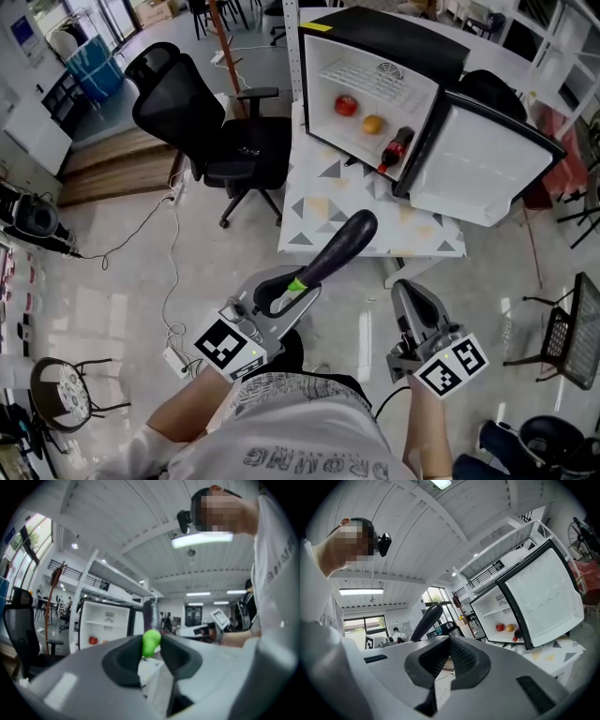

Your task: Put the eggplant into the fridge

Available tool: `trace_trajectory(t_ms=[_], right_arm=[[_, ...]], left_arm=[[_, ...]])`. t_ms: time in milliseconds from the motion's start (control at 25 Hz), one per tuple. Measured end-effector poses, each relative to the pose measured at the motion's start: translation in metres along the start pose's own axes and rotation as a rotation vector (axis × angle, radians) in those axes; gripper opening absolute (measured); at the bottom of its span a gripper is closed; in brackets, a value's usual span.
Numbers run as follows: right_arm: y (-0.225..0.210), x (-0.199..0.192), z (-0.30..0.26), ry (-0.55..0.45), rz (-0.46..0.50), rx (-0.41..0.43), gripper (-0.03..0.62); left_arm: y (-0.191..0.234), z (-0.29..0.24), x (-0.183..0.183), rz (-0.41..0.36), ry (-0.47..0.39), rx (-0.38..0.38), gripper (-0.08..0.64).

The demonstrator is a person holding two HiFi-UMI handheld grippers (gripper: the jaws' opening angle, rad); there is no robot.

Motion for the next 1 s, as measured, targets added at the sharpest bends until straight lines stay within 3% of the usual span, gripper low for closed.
trace_trajectory(t_ms=[1000], right_arm=[[-0.047,0.038,-0.146,0.017,-0.036,-0.066,0.003]], left_arm=[[0.159,-0.047,0.003,0.026,0.041,-0.072,0.118]])
Point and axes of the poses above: the fingertips, and each gripper's own axes: z backward along the fingers, y to its left, x out of its top, the point moved 4 cm from there along z, backward along the fingers, and after that the axes turned 11 degrees about y, right-handed, at the moved point
